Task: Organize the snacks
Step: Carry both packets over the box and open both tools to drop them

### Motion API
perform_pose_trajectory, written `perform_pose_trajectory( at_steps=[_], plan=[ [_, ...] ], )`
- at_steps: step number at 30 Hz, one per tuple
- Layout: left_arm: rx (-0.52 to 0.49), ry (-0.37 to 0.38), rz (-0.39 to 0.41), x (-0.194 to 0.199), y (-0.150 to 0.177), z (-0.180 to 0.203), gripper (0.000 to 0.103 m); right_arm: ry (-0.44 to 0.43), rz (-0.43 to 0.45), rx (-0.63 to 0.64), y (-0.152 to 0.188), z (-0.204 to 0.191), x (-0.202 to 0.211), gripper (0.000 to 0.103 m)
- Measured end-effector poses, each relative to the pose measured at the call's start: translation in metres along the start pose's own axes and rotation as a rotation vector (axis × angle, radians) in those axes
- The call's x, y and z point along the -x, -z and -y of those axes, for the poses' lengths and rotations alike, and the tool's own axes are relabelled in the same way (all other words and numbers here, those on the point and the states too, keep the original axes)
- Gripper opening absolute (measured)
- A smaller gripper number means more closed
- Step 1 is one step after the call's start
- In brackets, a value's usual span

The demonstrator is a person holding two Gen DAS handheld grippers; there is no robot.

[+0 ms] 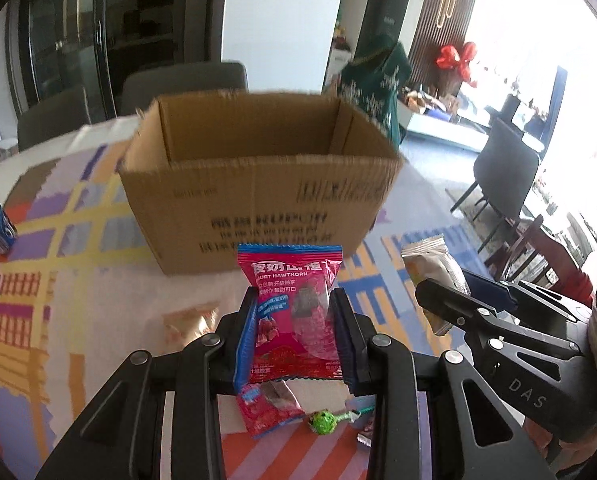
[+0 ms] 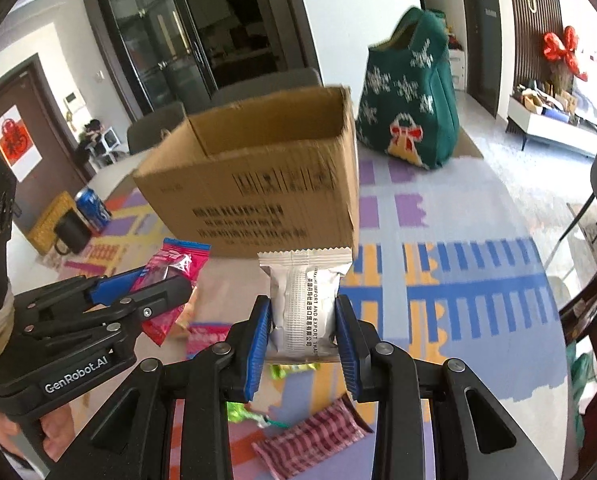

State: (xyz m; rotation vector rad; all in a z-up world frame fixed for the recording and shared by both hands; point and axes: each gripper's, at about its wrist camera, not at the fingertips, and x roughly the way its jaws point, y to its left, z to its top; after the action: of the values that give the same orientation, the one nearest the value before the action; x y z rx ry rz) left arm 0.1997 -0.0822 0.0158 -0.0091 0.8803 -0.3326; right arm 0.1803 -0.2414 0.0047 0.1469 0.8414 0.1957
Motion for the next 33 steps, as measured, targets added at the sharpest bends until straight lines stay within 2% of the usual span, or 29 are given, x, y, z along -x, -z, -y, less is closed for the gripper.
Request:
perform_pose_trajectory(
  at_steps=[7, 19, 25, 33],
  plan=[
    [-0.006, -0.015, 0.076, 0.023, -0.02, -0.009, 0.035, -0.02, 0.065, 0.017, -0.026, -0.013, 0.012, 0.033],
    [-0.015, -0.068, 0.156, 0.043, -0.057, -0.031, 0.035, -0.043, 0.124, 0.076, -0.071, -0.039, 0.012, 0.033],
    [-0.017, -0.092, 0.173, 0.042, -0.077, -0.044, 0.035, -0.046, 0.143, 0.108, -0.093, -0.051, 0.008, 0.033],
    [-0.006, -0.095, 0.154, 0.023, -0.102, -0.061, 0.035, -0.035, 0.132, 0.142, -0.121, -0.06, -0.011, 0.033]
  ],
)
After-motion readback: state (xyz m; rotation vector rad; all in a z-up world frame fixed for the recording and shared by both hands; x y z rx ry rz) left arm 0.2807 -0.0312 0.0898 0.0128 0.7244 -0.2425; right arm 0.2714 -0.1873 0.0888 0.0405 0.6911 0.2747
